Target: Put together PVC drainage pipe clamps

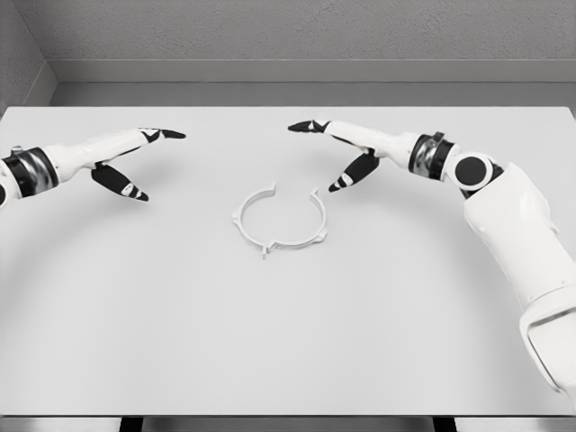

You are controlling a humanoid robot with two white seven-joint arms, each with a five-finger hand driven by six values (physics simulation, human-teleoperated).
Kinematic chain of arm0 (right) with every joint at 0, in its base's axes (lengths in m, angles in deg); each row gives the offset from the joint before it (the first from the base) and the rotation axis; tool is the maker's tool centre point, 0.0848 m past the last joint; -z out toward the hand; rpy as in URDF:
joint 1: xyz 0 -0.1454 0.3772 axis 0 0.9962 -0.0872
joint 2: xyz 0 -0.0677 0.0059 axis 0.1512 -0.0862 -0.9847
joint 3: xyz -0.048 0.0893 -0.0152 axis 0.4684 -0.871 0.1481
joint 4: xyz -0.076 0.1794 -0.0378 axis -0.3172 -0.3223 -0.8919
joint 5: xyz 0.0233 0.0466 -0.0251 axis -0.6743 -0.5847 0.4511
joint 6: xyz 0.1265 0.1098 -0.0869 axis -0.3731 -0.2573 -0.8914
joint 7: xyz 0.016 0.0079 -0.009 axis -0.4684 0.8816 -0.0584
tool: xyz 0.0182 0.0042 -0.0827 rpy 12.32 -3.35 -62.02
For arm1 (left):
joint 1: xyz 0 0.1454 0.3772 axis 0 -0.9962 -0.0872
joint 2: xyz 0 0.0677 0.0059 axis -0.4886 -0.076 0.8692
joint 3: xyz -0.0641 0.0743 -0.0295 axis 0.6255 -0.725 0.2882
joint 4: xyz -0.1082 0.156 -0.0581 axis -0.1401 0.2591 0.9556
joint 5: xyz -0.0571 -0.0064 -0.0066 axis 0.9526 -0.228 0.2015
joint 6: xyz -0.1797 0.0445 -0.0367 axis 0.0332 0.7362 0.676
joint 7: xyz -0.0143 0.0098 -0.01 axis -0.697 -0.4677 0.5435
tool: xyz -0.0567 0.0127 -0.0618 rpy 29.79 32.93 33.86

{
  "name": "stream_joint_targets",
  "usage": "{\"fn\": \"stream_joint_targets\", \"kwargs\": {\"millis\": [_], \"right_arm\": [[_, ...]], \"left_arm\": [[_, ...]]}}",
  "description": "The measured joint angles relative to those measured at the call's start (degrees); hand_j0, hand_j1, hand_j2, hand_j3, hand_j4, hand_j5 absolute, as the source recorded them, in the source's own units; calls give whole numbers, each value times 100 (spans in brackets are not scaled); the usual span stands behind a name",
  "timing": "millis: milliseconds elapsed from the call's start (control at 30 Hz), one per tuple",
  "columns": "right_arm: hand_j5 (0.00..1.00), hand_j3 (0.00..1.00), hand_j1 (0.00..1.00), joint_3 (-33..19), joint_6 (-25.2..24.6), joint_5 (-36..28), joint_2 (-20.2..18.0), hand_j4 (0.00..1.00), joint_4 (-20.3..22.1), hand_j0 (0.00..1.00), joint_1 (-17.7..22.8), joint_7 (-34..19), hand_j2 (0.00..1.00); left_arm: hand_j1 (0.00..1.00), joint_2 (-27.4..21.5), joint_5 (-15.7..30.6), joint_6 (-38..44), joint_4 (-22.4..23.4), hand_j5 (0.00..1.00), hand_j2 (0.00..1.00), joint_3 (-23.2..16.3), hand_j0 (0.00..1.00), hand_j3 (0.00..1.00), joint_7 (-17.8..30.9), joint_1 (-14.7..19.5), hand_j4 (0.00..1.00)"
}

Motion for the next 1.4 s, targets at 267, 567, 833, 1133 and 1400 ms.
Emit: {"fn": "stream_joint_targets", "kwargs": {"millis": [267, 567, 833, 1133, 1400], "right_arm": [[100, 100, 100, 17, -1, 5, 109, 100, -89, 100, -26, 0, 100], [100, 100, 100, 5, -1, 179, 222, 100, -233, 100, -70, 0, 100], [100, 100, 100, -7, -1, 556, 291, 100, -544, 100, -202, 0, 100], [100, 100, 100, -18, -1, 833, 390, 100, -700, 100, -325, 0, 100], [100, 100, 100, -21, -1, 843, 512, 100, -708, 100, -387, 0, 100]], "left_arm": [[100, -10, 19, 0, 90, 100, 100, 19, 100, 100, -9, 18, 100], [100, -30, 27, 0, 171, 100, 100, 84, 100, 100, -10, 18, 100], [100, -18, 27, 0, 176, 100, 100, 100, 100, 100, -10, 9, 100], [100, -38, 27, 0, 176, 100, 100, 104, 100, 100, -10, 9, 100], [100, -45, 28, 0, 176, 100, 100, 120, 100, 100, -10, 9, 100]]}}
